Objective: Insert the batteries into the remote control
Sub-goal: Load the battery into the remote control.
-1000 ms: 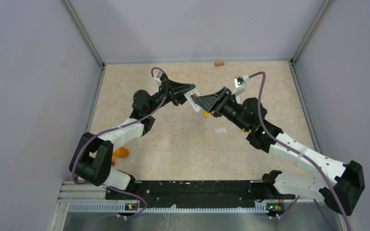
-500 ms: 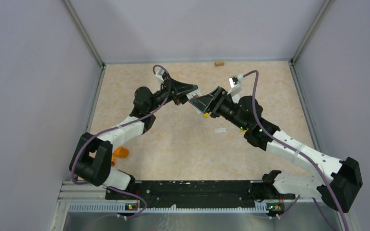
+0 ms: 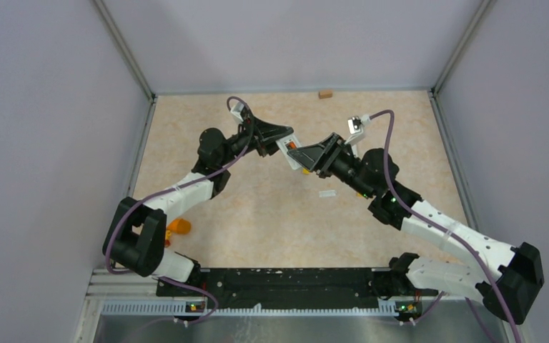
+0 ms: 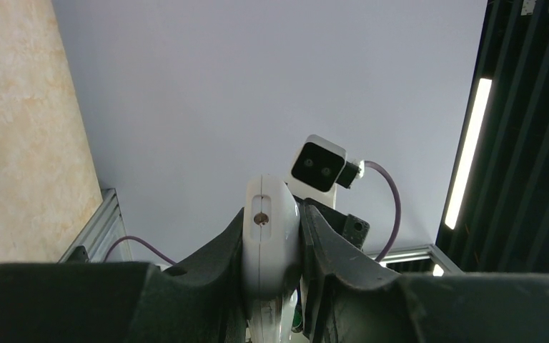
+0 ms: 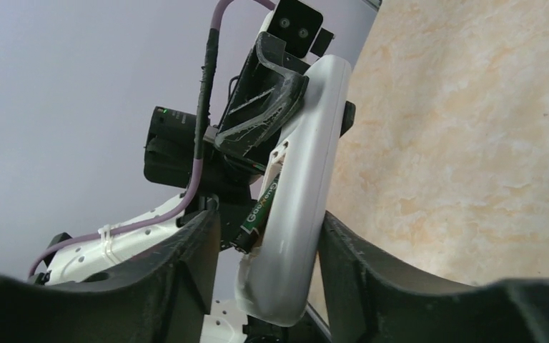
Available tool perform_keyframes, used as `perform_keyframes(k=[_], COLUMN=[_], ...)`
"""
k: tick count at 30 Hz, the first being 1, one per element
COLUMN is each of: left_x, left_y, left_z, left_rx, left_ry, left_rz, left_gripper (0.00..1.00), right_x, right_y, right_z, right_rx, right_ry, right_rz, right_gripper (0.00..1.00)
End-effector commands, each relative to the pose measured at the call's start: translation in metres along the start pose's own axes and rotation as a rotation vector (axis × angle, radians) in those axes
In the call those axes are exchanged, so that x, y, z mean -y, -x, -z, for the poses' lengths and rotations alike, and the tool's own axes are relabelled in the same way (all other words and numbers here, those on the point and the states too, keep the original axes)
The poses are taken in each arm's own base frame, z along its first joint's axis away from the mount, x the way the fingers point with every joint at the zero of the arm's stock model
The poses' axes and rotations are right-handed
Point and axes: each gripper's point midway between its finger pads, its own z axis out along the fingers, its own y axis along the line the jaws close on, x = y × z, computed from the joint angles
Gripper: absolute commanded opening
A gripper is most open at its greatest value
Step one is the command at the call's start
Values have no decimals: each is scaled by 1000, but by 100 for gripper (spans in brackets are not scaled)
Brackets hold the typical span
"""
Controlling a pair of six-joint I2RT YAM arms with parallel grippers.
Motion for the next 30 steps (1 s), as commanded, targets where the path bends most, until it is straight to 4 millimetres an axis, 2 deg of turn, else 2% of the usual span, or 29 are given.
perform_keyframes(k=[1,4,11,23,27,30], left_x=[34,35,35,42,35,30], left_y=[-7,-8,-9,-19,-17,-14], left_z=[4,4,4,3,3,5], left_rx=[-17,-18,-25,-53,-46,-35], left_ry=[-94,-96,-97,-80,-47,-23], left_rz=[-65,-64,-84,-203,-245,-304], left_gripper=[0,0,0,0,0,0], right_x=[-20,-21,-17,8,8,6], right_y=[14,13,11,-8,-9,-6], right_z=[5,4,-1,-18,-18,-16], right_rx=[43,37,24,-81,-88,-84], right_ry=[91,99,89,-38,-37,-31], right_rz=[-37,-50,-63,-36,-26,-16], right_gripper=[49,44,40,33,37,50])
